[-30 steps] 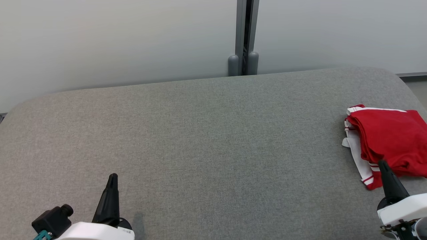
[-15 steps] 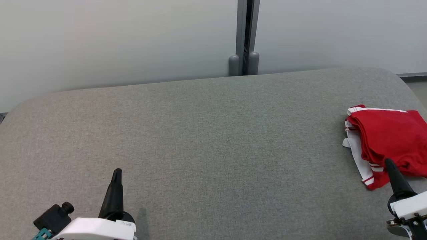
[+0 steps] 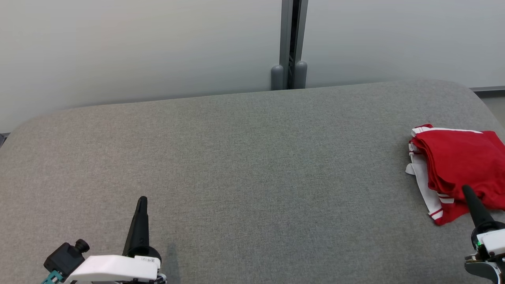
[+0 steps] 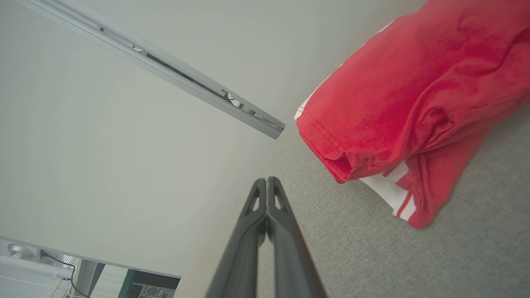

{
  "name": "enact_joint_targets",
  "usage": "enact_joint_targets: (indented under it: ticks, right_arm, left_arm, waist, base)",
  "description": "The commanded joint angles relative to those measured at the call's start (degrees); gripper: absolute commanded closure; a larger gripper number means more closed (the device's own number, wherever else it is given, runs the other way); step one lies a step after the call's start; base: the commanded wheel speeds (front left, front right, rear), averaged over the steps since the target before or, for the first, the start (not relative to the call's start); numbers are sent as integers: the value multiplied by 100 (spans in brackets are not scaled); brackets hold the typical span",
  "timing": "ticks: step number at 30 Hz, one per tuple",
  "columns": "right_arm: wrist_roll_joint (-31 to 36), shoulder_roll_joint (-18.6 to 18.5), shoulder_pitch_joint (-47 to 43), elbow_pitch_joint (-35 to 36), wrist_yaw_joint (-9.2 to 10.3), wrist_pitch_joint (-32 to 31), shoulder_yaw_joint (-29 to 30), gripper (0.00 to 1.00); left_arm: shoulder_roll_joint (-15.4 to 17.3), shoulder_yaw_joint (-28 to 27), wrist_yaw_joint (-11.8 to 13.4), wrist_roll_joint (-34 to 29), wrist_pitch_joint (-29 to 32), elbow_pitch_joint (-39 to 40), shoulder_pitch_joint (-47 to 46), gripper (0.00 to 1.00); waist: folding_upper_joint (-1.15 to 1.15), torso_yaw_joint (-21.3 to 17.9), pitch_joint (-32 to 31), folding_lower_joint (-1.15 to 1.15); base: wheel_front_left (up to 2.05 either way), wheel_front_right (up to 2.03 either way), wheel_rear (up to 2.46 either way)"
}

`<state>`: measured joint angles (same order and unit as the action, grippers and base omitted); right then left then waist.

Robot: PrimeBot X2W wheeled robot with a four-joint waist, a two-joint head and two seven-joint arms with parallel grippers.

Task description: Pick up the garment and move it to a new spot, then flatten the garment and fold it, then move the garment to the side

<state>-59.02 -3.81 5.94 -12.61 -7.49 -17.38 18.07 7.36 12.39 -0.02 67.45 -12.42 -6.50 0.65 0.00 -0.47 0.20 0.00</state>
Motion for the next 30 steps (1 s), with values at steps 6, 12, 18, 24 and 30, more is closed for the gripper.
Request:
enact_joint_targets:
  ticks: [6,12,18,24,30]
  right_arm:
    - [-403,-67,198,-71,-1,-157,143,100]
    - [-731,-72,257,-173,-1,-276,247,100]
    - [-1040,-76,328,-258,-1,-398,345,100]
    - [-1336,-79,373,-354,-1,-509,444,100]
    - [-1618,-83,435,-431,0,-611,529,100]
  left_arm:
    - [-27,4,-123,347,-57,-33,-206,100]
    - [-83,19,-208,650,-82,-92,-251,100]
    - [-136,33,-280,927,-110,-144,-299,100]
    - [-178,47,-363,1191,-126,-196,-333,100]
    - [-225,60,-432,1441,-157,-242,-384,100]
  waist:
    - [0,5,0,0]
    - [0,9,0,0]
    - [0,14,-1,0]
    - [0,18,-1,0]
    - [0,23,-1,0]
  base:
    - [0,0,0]
    - [0,0,0]
    - [0,0,0]
    - [0,0,0]
    - [0,0,0]
